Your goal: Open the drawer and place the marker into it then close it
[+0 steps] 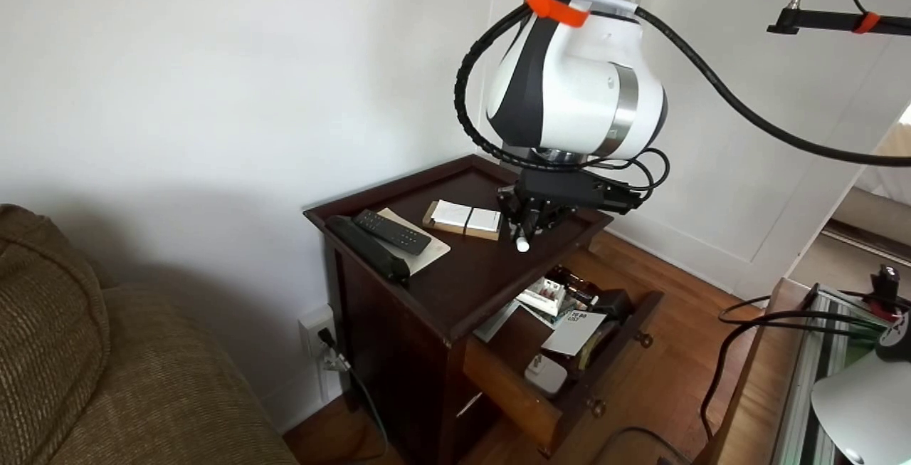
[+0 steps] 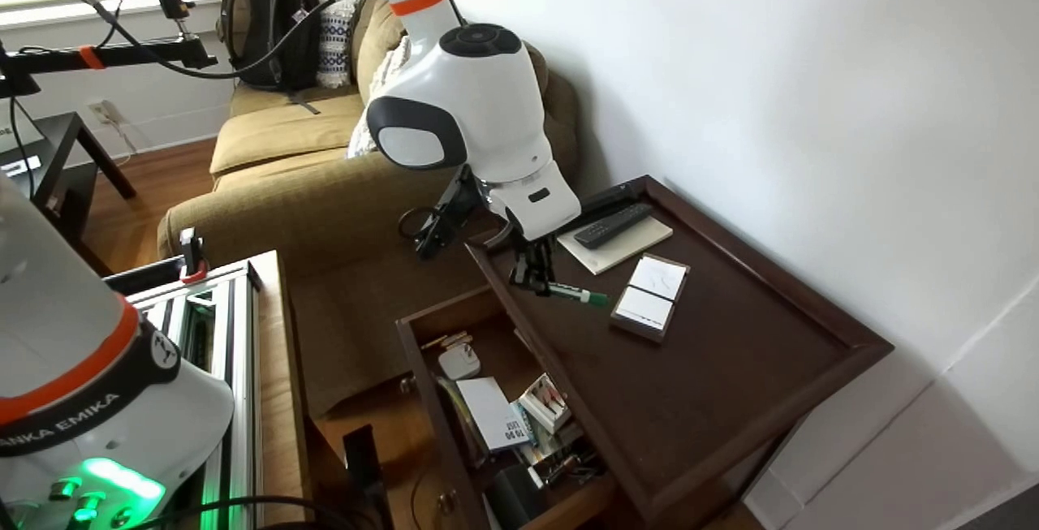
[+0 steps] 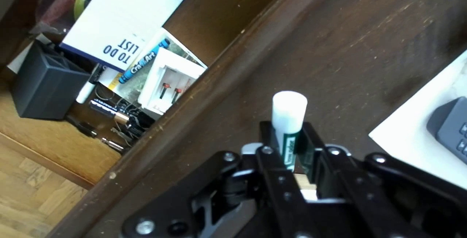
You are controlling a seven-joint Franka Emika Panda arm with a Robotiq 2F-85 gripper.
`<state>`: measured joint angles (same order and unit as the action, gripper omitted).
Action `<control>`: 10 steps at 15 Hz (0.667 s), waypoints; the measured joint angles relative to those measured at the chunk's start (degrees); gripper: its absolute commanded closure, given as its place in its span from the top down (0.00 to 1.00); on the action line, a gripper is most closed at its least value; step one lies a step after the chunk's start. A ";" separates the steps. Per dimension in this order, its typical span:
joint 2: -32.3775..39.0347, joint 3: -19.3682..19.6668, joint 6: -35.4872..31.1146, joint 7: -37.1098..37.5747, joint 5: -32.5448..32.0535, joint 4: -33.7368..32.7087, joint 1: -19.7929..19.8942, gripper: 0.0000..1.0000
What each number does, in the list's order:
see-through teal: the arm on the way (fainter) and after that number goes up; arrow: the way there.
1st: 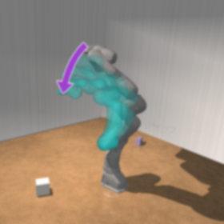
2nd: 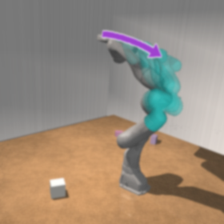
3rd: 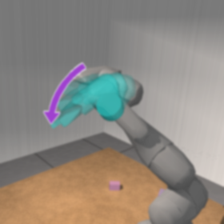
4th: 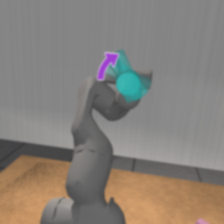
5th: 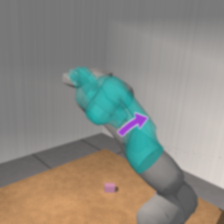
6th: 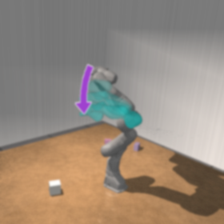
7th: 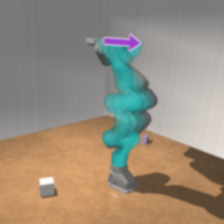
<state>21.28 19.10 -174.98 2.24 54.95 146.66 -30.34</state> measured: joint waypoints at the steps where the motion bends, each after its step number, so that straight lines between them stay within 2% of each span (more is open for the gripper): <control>1: -0.79 0.25 0.00 0.87 0.73 0.93 0.03 0.05; 5: -2.95 2.03 0.00 4.66 3.05 4.69 0.10 0.05; 10: -3.78 2.02 0.00 8.82 6.95 7.57 0.07 0.05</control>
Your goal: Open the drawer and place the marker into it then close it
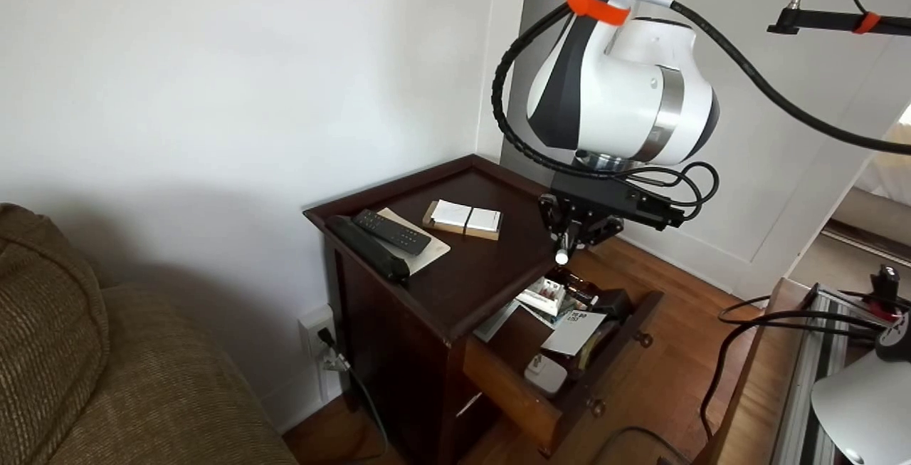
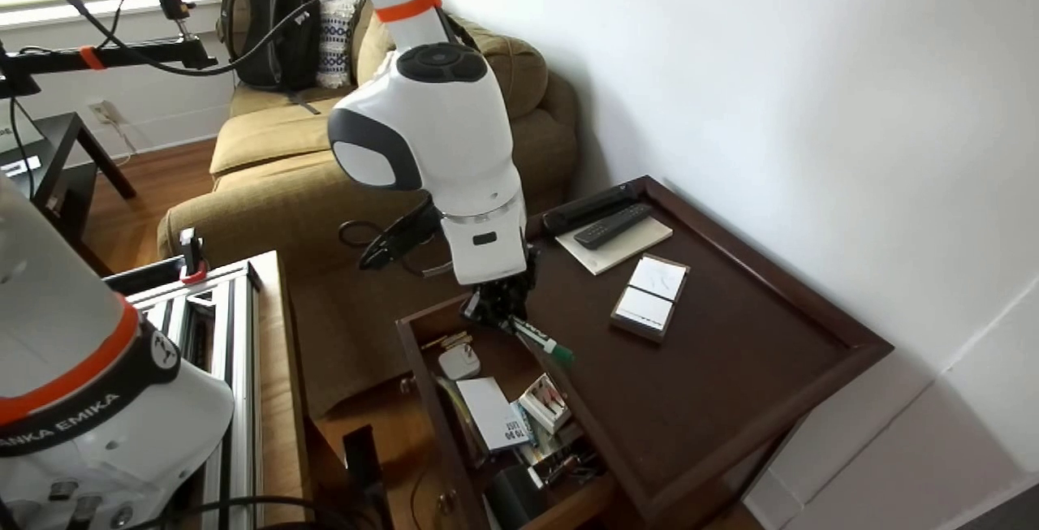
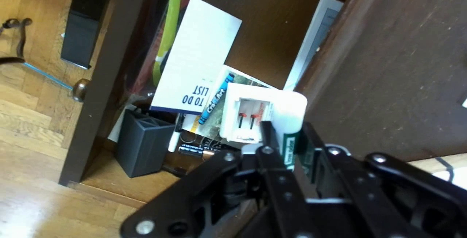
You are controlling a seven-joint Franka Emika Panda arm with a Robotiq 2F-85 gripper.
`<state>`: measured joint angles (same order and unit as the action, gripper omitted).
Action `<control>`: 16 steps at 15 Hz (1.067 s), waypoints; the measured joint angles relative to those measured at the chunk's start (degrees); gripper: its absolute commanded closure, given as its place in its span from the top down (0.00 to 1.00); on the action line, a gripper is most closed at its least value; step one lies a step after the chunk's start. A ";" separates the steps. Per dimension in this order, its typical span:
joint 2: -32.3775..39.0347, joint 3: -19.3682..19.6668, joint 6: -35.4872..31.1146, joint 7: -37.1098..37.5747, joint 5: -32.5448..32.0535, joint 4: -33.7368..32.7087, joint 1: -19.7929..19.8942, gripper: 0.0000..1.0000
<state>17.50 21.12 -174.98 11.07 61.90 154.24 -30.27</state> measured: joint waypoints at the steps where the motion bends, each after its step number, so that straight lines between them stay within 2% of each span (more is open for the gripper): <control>1: -0.14 0.04 0.00 0.97 0.55 0.59 0.00 0.05; 4: -0.17 -0.03 0.00 3.44 2.16 2.09 0.00 0.05; 7: -0.16 -5.09 -0.92 6.68 2.90 3.13 5.26 0.05; 14: 0.24 -6.57 -1.39 4.78 12.20 3.06 7.40 0.05; 15: 0.28 -6.78 -1.39 3.81 13.68 2.96 7.90 0.46; 16: 0.32 -6.96 -1.39 2.61 15.24 2.79 8.45 0.47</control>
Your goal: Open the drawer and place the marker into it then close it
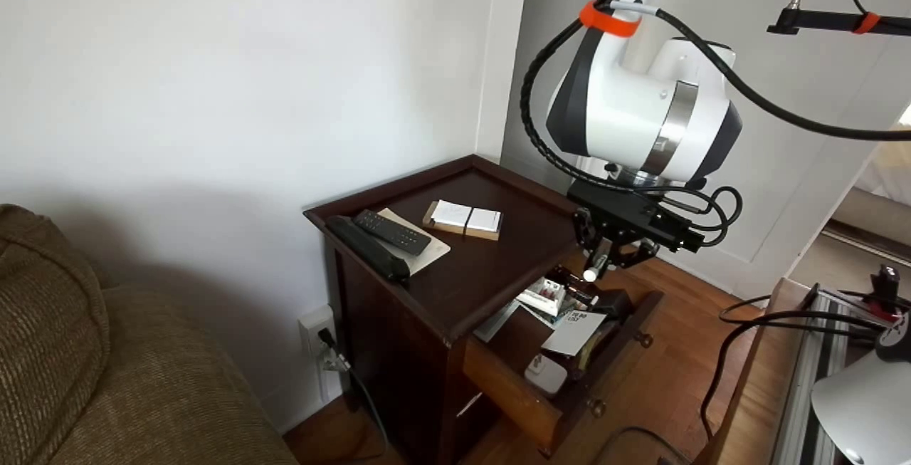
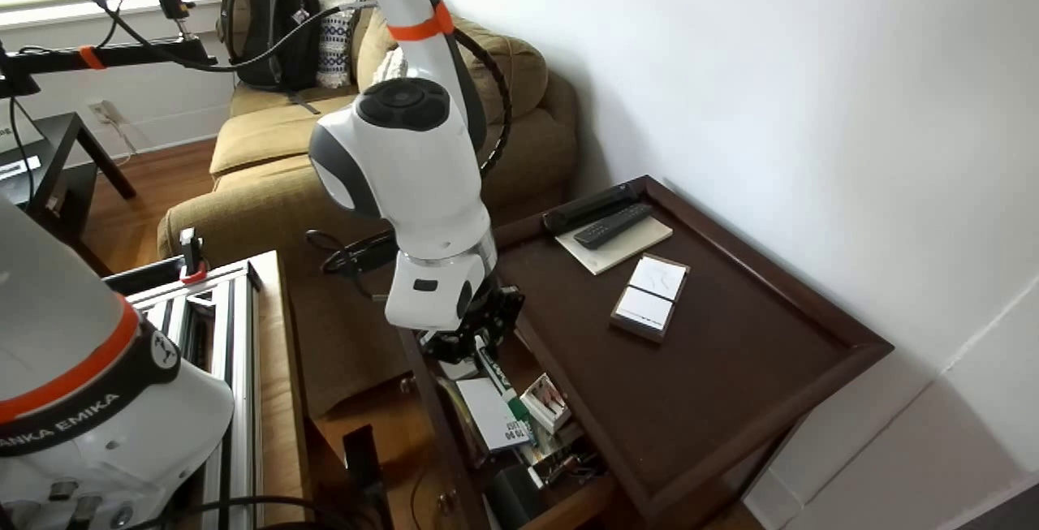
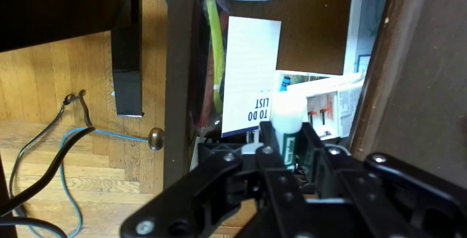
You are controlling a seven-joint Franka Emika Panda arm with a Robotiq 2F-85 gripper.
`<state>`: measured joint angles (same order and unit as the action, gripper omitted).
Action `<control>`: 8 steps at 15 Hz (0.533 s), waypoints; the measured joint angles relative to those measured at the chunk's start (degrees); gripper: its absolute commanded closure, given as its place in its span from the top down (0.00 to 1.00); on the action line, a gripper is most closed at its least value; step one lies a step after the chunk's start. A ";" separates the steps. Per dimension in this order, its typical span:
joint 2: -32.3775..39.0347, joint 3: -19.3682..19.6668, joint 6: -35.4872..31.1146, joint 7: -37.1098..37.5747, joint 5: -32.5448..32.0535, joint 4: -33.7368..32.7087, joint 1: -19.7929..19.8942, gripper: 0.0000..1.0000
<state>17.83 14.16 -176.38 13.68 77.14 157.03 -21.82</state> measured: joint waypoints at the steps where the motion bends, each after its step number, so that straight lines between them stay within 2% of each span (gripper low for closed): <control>1: 0.06 -0.14 0.00 -1.36 1.39 -0.22 0.52 0.53; 6: 0.20 -0.17 -2.54 -7.31 4.74 -0.87 1.49 0.91; 8: 0.25 -0.21 -4.71 -9.76 4.68 -0.76 1.44 1.00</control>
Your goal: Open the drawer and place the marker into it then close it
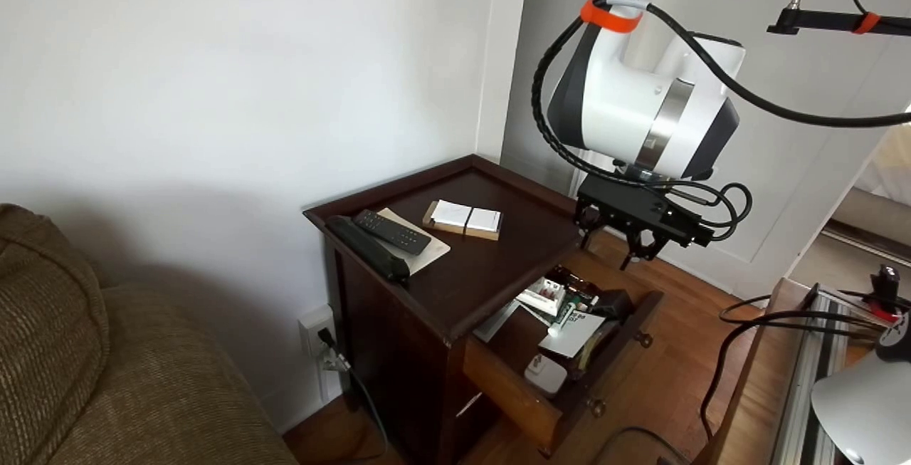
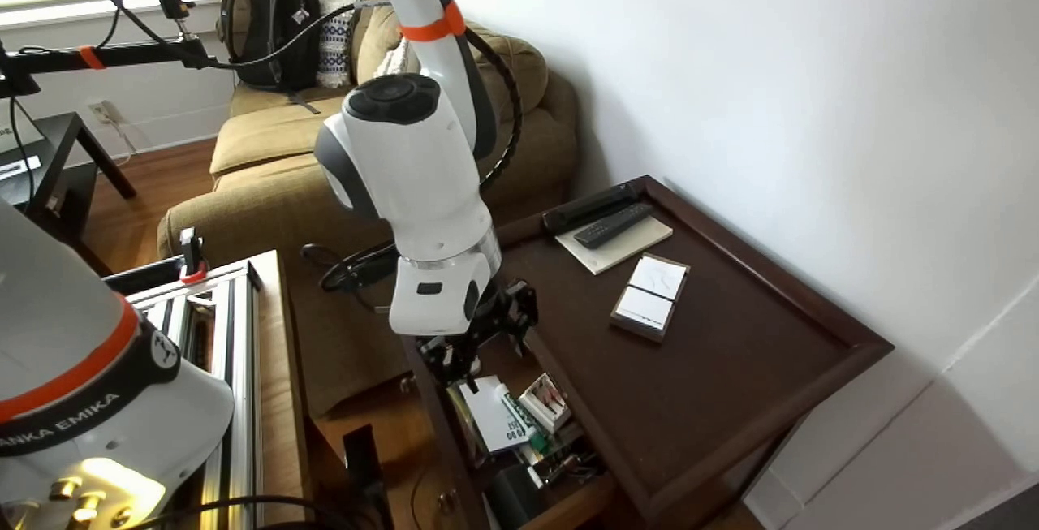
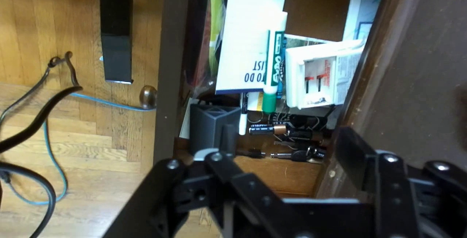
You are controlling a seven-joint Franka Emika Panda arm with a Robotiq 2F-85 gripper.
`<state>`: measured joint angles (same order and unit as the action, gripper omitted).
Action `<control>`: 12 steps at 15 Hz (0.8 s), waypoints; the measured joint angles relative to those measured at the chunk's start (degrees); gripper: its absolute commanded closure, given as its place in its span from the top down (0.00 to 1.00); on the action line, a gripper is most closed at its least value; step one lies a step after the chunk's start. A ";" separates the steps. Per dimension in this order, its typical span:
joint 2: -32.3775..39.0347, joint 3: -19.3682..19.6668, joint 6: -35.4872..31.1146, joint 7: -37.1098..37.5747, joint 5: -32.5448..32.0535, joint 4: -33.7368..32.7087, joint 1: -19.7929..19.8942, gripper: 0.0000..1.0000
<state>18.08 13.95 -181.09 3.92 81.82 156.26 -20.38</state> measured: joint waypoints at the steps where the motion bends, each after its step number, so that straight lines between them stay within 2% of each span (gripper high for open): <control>1: 0.00 -0.11 -0.83 -1.62 -0.17 0.12 -0.06 1.00; 7: -0.73 -1.77 -2.29 -17.00 -1.05 1.02 -0.68 1.00; 12: -0.70 -2.99 -0.31 -32.81 -0.43 0.98 -0.56 1.00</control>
<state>17.38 10.96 -181.39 -28.89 81.39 157.24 -20.94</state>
